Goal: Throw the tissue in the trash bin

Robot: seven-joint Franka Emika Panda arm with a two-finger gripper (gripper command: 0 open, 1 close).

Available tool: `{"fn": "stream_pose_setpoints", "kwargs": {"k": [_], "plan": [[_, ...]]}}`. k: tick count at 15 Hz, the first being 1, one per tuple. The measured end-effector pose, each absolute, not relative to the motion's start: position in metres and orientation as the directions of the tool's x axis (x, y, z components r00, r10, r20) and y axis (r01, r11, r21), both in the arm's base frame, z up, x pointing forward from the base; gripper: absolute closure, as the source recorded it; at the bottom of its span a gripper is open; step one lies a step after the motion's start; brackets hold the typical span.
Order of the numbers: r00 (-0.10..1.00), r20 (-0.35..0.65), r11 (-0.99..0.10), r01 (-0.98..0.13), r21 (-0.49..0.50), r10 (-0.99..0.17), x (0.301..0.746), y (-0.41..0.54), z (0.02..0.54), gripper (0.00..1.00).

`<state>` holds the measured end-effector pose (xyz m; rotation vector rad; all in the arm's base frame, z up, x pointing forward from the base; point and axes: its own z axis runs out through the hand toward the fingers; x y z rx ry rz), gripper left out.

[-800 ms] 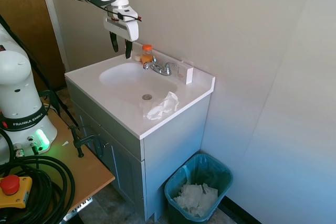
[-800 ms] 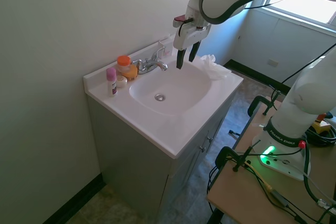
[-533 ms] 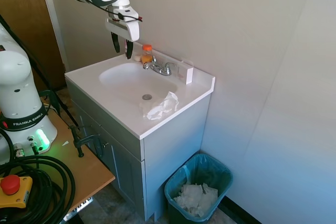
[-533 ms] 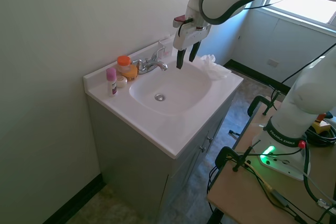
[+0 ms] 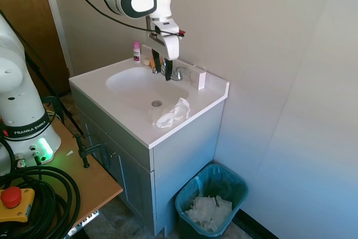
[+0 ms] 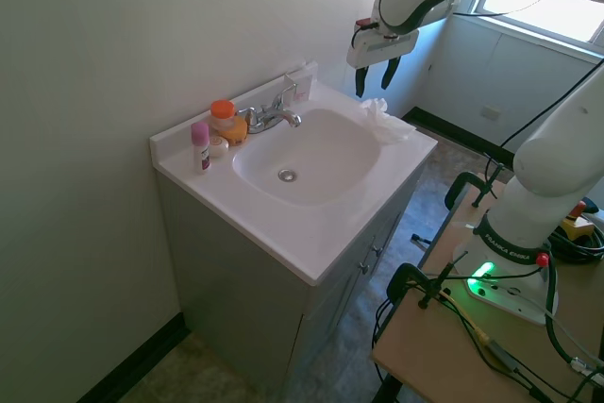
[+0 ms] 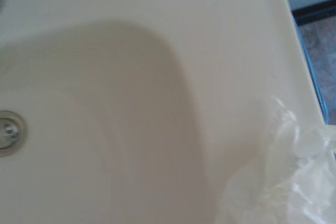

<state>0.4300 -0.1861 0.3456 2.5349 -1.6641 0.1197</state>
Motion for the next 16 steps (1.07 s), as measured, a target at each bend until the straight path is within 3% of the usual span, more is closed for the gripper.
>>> {"fn": "stream_pose_setpoints", "kwargs": {"k": [8, 9, 16], "plan": [[0.362, 0.070, -0.349, -0.925, 0.150, -0.929, 0.425, -0.236, 0.267, 0.00], [0.361, 0.067, -0.347, -0.925, 0.157, -0.930, 0.429, -0.240, 0.262, 1.00], [0.357, 0.034, -0.347, -0.924, 0.160, -0.934, 0.445, -0.241, 0.243, 1.00]]}}
